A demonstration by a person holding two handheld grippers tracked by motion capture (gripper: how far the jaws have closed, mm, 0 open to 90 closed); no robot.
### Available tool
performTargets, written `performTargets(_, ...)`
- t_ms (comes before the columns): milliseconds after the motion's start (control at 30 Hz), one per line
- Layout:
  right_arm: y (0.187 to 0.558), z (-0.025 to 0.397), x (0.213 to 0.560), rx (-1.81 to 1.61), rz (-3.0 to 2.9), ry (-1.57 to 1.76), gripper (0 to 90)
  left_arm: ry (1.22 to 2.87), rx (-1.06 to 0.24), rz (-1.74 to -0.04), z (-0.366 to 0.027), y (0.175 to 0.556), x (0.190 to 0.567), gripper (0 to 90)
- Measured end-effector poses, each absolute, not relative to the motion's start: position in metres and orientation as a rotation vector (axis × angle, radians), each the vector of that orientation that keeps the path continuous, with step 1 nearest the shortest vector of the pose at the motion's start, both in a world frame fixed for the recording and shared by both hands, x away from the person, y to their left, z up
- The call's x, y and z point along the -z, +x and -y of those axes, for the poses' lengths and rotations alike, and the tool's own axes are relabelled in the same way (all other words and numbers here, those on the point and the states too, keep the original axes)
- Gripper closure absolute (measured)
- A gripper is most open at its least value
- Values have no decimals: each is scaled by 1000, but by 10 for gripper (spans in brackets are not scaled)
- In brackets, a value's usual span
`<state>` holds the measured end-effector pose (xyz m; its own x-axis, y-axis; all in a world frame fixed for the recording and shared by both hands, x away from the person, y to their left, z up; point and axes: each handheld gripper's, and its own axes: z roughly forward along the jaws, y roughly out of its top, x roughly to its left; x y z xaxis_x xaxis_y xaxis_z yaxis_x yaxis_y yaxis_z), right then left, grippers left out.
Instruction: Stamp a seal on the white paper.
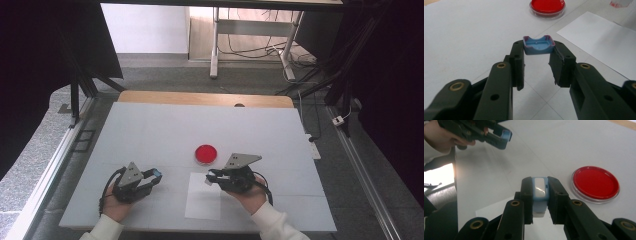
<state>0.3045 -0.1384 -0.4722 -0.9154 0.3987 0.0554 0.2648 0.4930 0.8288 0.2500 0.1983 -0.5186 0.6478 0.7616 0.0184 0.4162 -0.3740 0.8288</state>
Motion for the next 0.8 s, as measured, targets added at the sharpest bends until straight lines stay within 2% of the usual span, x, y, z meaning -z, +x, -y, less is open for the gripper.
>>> performTargets(800,300,120,497,-1270,-2671,518,753,2017,-508,-914,-197,250,519,648)
